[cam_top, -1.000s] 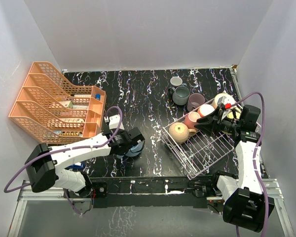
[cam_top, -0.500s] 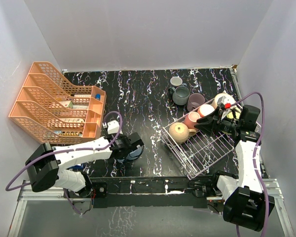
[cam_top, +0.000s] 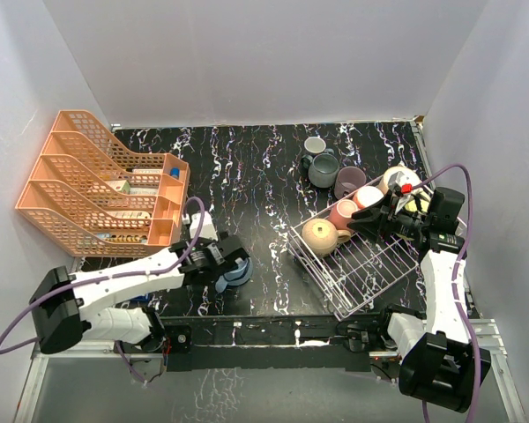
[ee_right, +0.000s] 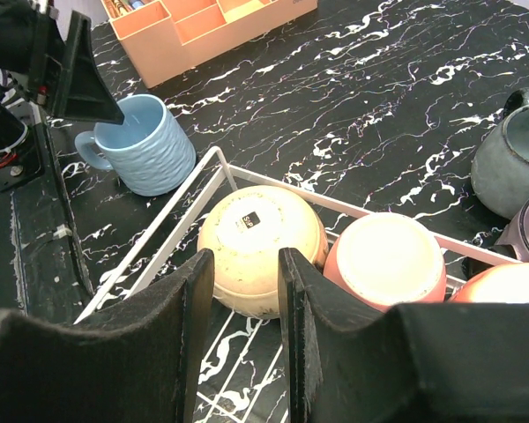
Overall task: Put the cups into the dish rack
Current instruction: Place the cup at the center of the board, then pick up the cup at the center of the board.
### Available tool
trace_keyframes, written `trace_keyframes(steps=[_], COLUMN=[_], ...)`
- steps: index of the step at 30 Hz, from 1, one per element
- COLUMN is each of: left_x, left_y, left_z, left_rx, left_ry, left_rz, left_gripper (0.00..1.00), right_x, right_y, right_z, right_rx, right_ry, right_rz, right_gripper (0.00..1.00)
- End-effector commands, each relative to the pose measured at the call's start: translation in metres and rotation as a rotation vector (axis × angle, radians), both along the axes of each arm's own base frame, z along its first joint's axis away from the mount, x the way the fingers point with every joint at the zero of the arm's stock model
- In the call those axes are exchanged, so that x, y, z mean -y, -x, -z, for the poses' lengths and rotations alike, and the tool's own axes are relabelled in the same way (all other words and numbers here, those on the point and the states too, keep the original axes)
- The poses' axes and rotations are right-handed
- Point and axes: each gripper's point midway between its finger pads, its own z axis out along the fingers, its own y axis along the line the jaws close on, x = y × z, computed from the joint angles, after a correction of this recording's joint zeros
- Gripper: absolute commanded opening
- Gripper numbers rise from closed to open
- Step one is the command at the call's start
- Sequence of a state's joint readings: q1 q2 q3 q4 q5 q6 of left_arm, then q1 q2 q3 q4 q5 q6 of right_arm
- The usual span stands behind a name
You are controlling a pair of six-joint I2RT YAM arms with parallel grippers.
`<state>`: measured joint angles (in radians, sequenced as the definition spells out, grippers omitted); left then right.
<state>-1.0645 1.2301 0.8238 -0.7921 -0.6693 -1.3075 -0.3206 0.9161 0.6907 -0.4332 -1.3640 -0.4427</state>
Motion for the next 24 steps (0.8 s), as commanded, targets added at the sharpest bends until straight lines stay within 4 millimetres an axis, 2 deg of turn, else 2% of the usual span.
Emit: trace_keyframes(steps=[1,3,6,8,10,13,15,24], left_x=[-0.005,0.011,0.02,0.017,0.015,0.019,0.018,0.023], left_y=[-0.003,0.001,0.003,-0.002,-0.008,-0.012,-0.015,-0.041], left_z=[-0.042,-0.059,-0.082,-0.091,-0.084,-0.064,-0.05,-0.029], left_rx=[0.045,0.059,0.1,0.084,0.009,-0.126,-0.191,-0.257], left_ry=[-0.13,-0.15,-0.138,-0.169,-0.156,-0.056,-0.051,-0.036], left_rz=[0.303,0.569,0.734,0.787,0.832,0.904,0.925,0.953], left_gripper=[0.8,0.87,0.96,0.97,0.91,0.79,0.74,0.58], right_x=[0.0,0.0,0.0,0.001,0.001,0.002,0.003,0.004], right_y=[-0.003,-0.003,-0.003,-0.003,-0.004,-0.005,-0.005,-0.007], right_z=[-0.006,-0.006,-0.006,-0.005,-0.004,-0.002,-0.001,0.002], right_rx=[0.051,0.052,0.051,0.05,0.048,0.046,0.043,0.028], right_ry=[0.016,0.016,0.017,0.019,0.02,0.024,0.026,0.023], right_rz=[-0.007,-0.007,-0.007,-0.005,-0.003,0.003,0.006,0.008], right_gripper=[0.37,0.37,0.37,0.37,0.37,0.37,0.37,0.37])
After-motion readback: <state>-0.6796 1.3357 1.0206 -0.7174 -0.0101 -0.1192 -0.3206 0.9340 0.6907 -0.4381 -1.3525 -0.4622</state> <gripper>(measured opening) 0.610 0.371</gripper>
